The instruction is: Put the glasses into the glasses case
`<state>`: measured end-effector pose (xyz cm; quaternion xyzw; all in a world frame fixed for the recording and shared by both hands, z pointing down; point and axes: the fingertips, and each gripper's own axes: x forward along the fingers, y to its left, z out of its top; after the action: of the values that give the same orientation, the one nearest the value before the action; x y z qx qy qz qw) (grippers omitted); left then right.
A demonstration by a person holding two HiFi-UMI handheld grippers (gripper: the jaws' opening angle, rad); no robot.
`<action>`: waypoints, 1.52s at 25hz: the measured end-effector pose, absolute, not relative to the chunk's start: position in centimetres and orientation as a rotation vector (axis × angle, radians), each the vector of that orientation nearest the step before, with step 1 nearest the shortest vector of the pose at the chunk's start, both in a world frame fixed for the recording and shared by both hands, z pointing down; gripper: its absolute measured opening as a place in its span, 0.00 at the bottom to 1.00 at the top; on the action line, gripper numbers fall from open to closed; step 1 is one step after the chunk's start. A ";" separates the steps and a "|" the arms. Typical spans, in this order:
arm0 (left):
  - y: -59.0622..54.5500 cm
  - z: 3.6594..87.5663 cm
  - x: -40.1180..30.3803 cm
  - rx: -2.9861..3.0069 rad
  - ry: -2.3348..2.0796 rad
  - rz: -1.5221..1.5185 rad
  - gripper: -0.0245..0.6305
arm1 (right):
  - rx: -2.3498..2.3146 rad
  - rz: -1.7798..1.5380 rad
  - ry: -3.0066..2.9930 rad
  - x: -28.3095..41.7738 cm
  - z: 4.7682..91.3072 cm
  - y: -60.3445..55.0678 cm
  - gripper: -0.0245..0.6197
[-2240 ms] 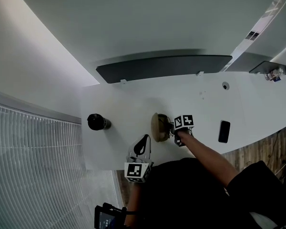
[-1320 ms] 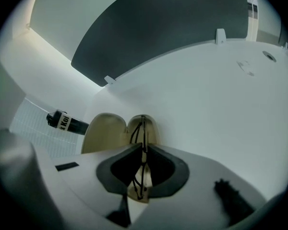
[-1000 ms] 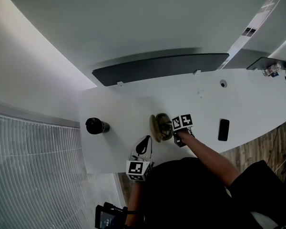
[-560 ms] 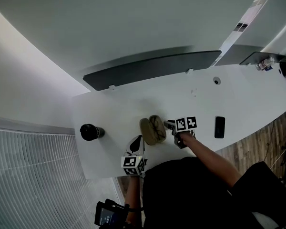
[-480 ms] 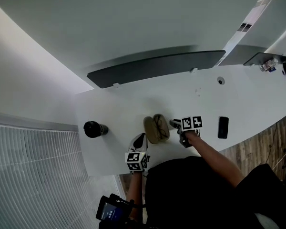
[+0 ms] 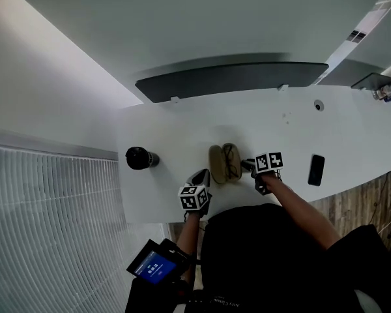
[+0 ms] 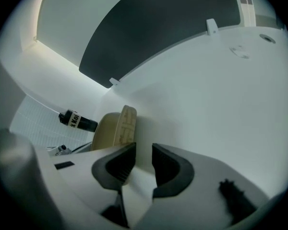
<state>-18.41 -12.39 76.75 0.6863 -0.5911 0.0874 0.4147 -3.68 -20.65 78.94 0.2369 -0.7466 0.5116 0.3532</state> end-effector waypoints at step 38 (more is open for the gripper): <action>-15.2 66.9 -9.3 2.099 -1.325 0.188 0.05 | 0.875 1.293 -2.272 6.3 71.3 -21.7 0.05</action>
<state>-9.28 -15.23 66.90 0.7987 -0.5042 0.0717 0.3203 6.27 -21.74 71.27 0.3114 -0.8090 0.4603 0.1915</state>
